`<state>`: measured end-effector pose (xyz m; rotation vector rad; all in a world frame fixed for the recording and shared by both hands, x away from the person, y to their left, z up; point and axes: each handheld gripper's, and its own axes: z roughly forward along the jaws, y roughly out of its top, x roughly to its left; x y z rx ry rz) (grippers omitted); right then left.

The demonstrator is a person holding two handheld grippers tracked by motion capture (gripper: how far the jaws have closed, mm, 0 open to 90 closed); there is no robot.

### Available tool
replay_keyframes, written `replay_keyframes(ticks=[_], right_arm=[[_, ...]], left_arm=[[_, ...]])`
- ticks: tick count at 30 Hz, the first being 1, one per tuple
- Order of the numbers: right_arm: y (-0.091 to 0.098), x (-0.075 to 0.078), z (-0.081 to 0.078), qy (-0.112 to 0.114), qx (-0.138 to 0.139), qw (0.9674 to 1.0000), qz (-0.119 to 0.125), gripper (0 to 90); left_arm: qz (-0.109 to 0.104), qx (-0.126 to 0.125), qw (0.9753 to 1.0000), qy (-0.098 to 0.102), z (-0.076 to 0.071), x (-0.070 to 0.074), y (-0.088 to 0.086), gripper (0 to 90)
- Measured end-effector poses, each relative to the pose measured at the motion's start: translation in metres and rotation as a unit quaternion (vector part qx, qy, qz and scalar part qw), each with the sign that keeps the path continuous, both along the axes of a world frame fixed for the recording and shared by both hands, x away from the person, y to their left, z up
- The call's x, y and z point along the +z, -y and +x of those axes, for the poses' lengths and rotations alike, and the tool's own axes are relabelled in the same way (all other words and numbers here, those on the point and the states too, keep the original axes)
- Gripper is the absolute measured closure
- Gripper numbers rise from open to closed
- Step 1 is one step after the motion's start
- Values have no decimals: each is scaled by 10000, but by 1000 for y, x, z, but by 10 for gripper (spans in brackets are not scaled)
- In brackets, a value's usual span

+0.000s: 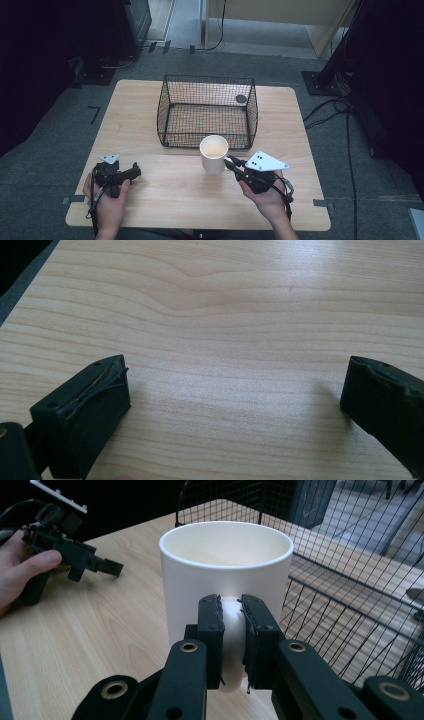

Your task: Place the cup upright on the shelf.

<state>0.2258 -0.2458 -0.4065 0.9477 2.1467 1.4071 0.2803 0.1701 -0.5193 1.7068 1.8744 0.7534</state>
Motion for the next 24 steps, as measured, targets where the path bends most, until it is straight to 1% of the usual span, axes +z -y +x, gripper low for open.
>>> replay_keyframes(ticks=[1, 2, 4, 5, 7, 8, 10, 12, 14, 15, 17, 19, 22, 24], right_arm=[[-1, 6, 4, 33, -8, 10000, 14, 807], [-1, 6, 4, 33, -8, 10000, 14, 807], [-2, 14, 9, 72, -8, 10000, 5, 807], [-2, 14, 9, 72, -8, 10000, 5, 807], [-4, 21, 14, 103, -10, 9999, -4, 807], [-4, 21, 14, 103, -10, 9999, -4, 807], [-4, 25, 18, 116, 3, 9999, 20, 807], [-6, 31, 24, 140, 13, 9999, -9, 807], [-7, 34, 27, 143, -1, 9999, -1, 807], [-8, 38, 32, 172, -15, 9999, 0, 807], [-9, 43, 37, 179, -12, 9998, 44, 807], [-10, 48, 43, 213, -20, 9998, 37, 807], [-13, 52, 49, 241, -24, 9997, 19, 807], [-16, 58, 59, 274, -43, 9996, -5, 807]], left_arm=[[2, -2, 10000, 0, 0, 0, 0, 0], [2, -2, 10000, 0, 0, 0, 0, 0], [0, 0, 10000, 0, 0, 0, 0, 0], [0, 0, 10000, 0, 0, 0, 0, 0], [-6, 3, 10000, 8, 0, 0, 0, 0], [-4, -1, 10000, 4, 0, 0, 0, 0], [-3, -2, 10000, 4, 0, 0, 0, 0], [-4, -1, 10000, 6, 0, 0, 0, 0], [-12, 5, 10000, 14, 0, 0, 0, 0], [-11, 5, 10000, 14, 0, 0, 0, 0], [-10, 3, 10000, 12, 0, 0, 0, 0], [-7, -4, 10000, 1, 0, 0, 0, 0], [-13, 3, 10000, 8, 0, 0, 0, 0], [-9, 0, 10000, 6, 0, 0, 0, 0]])
